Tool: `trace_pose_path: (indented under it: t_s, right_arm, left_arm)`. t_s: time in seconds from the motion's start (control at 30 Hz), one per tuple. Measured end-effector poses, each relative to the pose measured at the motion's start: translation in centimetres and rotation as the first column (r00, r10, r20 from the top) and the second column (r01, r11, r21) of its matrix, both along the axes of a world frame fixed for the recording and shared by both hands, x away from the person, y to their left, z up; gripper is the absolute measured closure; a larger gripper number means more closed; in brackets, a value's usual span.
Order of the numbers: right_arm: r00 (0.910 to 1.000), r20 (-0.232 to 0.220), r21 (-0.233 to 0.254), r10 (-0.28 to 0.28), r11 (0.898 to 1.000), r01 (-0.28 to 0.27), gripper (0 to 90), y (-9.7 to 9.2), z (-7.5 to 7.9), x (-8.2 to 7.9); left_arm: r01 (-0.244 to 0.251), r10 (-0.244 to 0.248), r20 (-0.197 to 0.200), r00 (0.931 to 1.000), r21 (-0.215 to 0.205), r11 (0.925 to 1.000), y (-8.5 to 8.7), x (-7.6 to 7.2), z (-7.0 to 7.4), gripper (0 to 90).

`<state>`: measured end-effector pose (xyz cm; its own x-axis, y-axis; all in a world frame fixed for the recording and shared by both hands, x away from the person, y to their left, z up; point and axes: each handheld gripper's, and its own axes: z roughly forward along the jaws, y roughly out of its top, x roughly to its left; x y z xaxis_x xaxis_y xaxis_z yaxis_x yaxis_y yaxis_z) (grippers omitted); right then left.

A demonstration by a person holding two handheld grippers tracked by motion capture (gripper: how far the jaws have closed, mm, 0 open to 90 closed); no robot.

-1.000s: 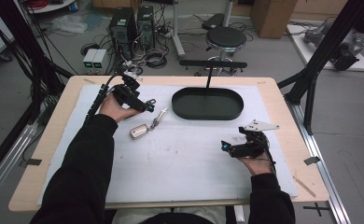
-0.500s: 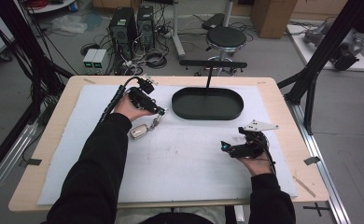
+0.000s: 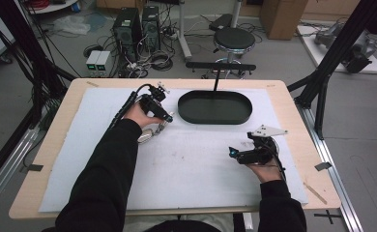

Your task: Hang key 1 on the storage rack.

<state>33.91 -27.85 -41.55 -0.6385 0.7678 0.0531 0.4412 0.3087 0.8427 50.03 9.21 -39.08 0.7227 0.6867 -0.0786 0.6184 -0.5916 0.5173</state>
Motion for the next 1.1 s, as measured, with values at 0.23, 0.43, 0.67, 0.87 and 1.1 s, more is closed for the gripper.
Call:
trace_pose_path:
  t_s: [0.23, 0.43, 0.67, 0.87, 1.1]
  right_arm:
    - [1.0000, -0.001, 0.000, 0.001, 1.000, -0.001, 0.8, 0.0, -0.1, 0.0]
    - [1.0000, -0.007, 0.004, -0.005, 1.000, 0.005, 0.8, -0.2, -0.2, 0.0]
    - [0.9999, -0.009, 0.006, -0.007, 1.000, 0.007, 0.8, -0.3, -0.3, 0.0]
    - [0.9999, -0.010, 0.012, -0.011, 1.000, 0.011, 0.8, -0.3, -0.3, -0.1]
    - [0.9999, -0.010, 0.009, -0.009, 1.000, 0.009, 0.8, -0.4, -0.3, -0.1]
  left_arm:
    - [-0.005, 0.005, 0.004, 1.0000, 0.028, 0.9996, -0.6, 0.2, -0.9, 41.8]
    - [-0.009, 0.009, -0.003, 1.0000, 0.045, 0.9989, -0.7, 0.3, -1.4, 42.3]
    - [-0.019, 0.019, -0.003, 0.9998, 0.041, 0.9990, -0.8, 0.4, -1.8, 56.3]
    - [-0.019, 0.019, 0.003, 0.9998, 0.037, 0.9991, -1.0, 0.4, -2.0, 64.0]
    - [-0.021, 0.021, -0.004, 0.9998, 0.048, 0.9986, -1.5, 0.3, -2.4, 74.1]
